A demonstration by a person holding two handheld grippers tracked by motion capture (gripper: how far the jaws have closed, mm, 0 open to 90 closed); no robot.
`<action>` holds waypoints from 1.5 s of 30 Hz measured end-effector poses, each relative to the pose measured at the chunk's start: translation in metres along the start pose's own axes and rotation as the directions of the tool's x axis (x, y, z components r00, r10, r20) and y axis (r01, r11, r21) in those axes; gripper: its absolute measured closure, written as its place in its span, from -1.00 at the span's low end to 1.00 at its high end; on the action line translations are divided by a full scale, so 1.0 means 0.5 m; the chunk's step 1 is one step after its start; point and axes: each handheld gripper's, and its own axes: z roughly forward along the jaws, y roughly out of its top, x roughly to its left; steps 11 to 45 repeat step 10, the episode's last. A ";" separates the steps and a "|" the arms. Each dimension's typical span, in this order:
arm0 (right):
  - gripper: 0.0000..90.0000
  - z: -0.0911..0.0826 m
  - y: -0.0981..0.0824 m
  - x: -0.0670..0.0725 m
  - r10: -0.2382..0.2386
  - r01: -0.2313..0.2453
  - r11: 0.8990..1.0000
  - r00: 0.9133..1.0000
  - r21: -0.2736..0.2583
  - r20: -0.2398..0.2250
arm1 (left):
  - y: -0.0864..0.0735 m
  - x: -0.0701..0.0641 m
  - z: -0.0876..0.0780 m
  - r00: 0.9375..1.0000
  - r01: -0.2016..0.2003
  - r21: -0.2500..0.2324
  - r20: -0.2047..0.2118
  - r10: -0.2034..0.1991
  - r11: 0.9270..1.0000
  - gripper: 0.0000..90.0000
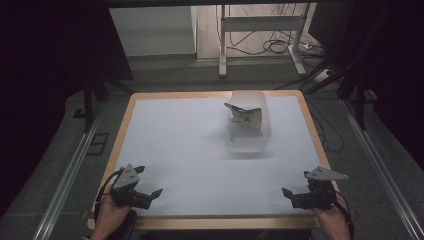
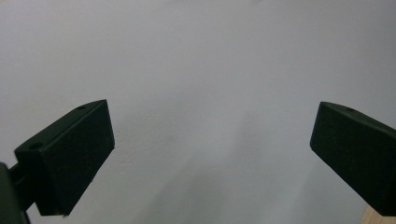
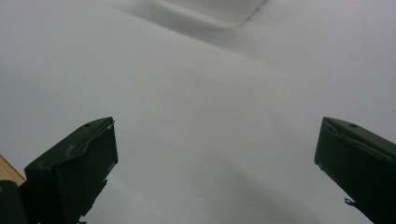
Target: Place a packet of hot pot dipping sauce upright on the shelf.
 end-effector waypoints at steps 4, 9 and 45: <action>-1.00 0.000 -0.002 -0.003 0.014 -0.014 1.000 1.000 -0.003 -0.005 | 0.000 -0.001 0.001 1.000 -0.003 0.003 -0.002 0.003 1.000 -1.00; -1.00 -0.001 -0.002 -0.005 0.023 -0.023 1.000 1.000 -0.011 0.001 | 0.002 -0.001 0.001 1.000 -0.004 0.002 -0.004 0.004 1.000 -1.00; -1.00 -0.001 -0.002 -0.005 0.023 -0.023 1.000 1.000 -0.012 0.003 | 0.002 -0.001 0.001 1.000 -0.004 0.002 -0.004 0.004 1.000 -1.00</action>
